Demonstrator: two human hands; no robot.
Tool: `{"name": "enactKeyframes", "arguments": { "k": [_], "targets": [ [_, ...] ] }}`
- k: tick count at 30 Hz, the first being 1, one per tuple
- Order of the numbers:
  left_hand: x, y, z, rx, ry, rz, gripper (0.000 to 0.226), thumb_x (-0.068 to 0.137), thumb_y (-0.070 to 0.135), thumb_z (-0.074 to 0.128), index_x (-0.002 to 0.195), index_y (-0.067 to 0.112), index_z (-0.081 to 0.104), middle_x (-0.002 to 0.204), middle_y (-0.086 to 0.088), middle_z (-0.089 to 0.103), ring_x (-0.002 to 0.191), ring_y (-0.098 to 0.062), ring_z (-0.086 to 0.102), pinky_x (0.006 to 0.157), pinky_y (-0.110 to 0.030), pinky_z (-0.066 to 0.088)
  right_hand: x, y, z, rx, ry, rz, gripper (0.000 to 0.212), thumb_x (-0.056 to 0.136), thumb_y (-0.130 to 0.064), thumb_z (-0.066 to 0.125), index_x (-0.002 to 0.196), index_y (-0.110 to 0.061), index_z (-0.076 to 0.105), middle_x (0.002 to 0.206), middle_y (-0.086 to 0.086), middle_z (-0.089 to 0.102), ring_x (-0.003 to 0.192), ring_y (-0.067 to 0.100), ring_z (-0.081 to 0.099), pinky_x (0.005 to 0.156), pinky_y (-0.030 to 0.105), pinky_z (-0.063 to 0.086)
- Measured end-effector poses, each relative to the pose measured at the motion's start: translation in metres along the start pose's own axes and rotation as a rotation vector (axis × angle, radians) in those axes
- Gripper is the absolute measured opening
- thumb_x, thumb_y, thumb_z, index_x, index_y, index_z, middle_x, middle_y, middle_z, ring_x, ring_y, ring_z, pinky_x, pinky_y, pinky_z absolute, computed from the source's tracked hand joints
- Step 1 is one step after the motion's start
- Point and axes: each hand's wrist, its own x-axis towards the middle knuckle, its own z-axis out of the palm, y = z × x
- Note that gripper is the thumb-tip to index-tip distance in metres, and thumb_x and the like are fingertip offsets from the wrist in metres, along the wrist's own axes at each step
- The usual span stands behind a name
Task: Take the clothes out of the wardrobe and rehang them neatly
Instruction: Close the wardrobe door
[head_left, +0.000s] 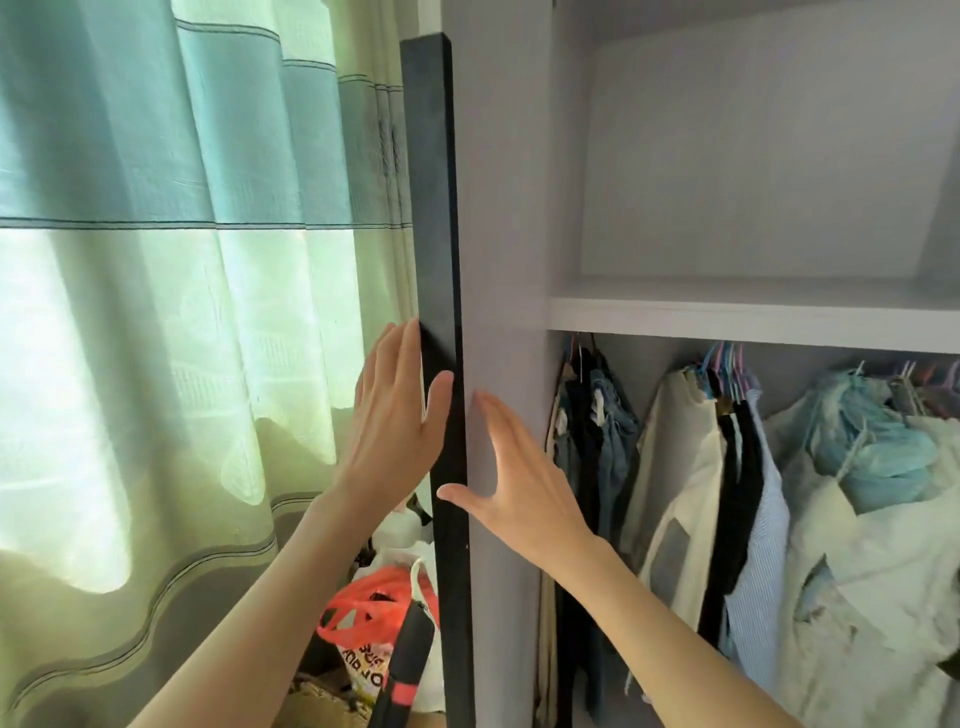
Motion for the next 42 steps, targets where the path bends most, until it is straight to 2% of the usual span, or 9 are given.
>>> {"name": "enactKeyframes", "arguments": {
  "k": [6,12,19,22,26,29,35,39,42],
  "targets": [
    [0.002,0.009,0.005,0.043,-0.061,0.205,0.058,0.097,0.040,0.028,0.148,0.015,0.014,0.152,-0.002,0.020,0.142,-0.020,0.014,0.114,-0.042,0.020,-0.009,0.016,-0.012,0.228,0.055,0.069,0.099,0.073,-0.062,0.062,0.148,-0.030,0.006,0.154,-0.015,0.011,0.140,0.003,0.016,0.113,0.027,0.022],
    [0.016,0.052,0.048,-0.073,-0.169,0.330,0.061,0.097,0.047,0.027,0.148,0.025,0.003,0.156,0.003,0.007,0.144,-0.016,0.006,0.114,-0.048,0.022,-0.036,0.061,-0.050,0.299,0.155,0.105,0.072,0.079,-0.046,0.066,0.126,-0.062,0.014,0.126,-0.043,0.032,0.121,-0.014,0.037,0.103,0.024,0.040],
    [0.043,0.119,0.117,-0.281,-0.202,0.411,0.067,0.093,0.042,0.036,0.148,0.021,0.004,0.157,0.002,0.002,0.144,-0.013,0.002,0.117,-0.039,0.017,-0.067,0.127,-0.102,0.225,0.246,0.206,0.072,0.072,-0.061,0.059,0.132,-0.054,0.020,0.134,-0.023,0.043,0.118,-0.007,0.045,0.102,0.024,0.041],
    [0.056,0.140,0.152,-0.285,-0.197,0.439,0.067,0.092,0.047,0.035,0.148,0.026,0.004,0.157,0.000,-0.001,0.144,-0.016,0.002,0.116,-0.039,0.017,-0.074,0.157,-0.116,0.237,0.304,0.255,0.073,0.077,-0.050,0.062,0.129,-0.059,0.012,0.139,-0.016,0.042,0.120,0.000,0.046,0.104,0.029,0.041],
    [0.076,0.167,0.201,-0.242,-0.260,0.404,0.066,0.091,0.054,0.033,0.146,0.038,0.002,0.157,0.005,-0.008,0.144,-0.016,-0.007,0.116,-0.042,0.013,-0.076,0.209,-0.132,0.138,0.413,0.259,0.073,0.088,-0.027,0.062,0.130,-0.059,0.011,0.127,-0.039,0.034,0.116,-0.002,0.046,0.100,0.032,0.044],
    [0.093,0.181,0.234,-0.185,-0.300,0.403,0.065,0.091,0.048,0.037,0.146,0.037,0.004,0.156,0.004,-0.011,0.143,-0.020,-0.012,0.115,-0.050,0.013,-0.068,0.247,-0.143,0.084,0.449,0.254,0.070,0.091,-0.020,0.058,0.137,-0.048,0.012,0.123,-0.029,0.041,0.113,0.004,0.047,0.099,0.037,0.045],
    [0.120,0.179,0.287,0.025,-0.248,0.415,0.093,0.085,0.026,0.065,0.145,0.041,-0.005,0.153,0.009,-0.019,0.141,-0.020,-0.018,0.112,-0.060,0.010,-0.048,0.301,-0.162,-0.078,0.403,0.233,0.067,0.092,-0.021,0.056,0.142,-0.032,0.012,0.140,-0.002,0.043,0.126,0.013,0.043,0.101,0.014,0.028],
    [0.135,0.178,0.318,0.072,-0.217,0.393,0.099,0.080,0.028,0.070,0.144,0.042,-0.004,0.153,0.010,-0.016,0.141,-0.020,-0.018,0.107,-0.064,0.002,-0.033,0.332,-0.171,-0.263,0.413,0.230,0.065,0.091,-0.029,0.057,0.146,-0.023,0.022,0.149,0.003,0.034,0.137,0.016,0.030,0.106,0.030,0.034],
    [0.147,0.177,0.338,0.102,-0.192,0.399,0.097,0.078,0.030,0.072,0.145,0.039,0.003,0.156,0.005,-0.009,0.141,-0.022,-0.017,0.105,-0.064,-0.003,-0.020,0.353,-0.175,-0.384,0.427,0.239,0.069,0.090,-0.031,0.058,0.147,-0.023,0.020,0.153,0.005,0.025,0.138,0.019,0.028,0.103,0.033,0.038]
  ]
}}
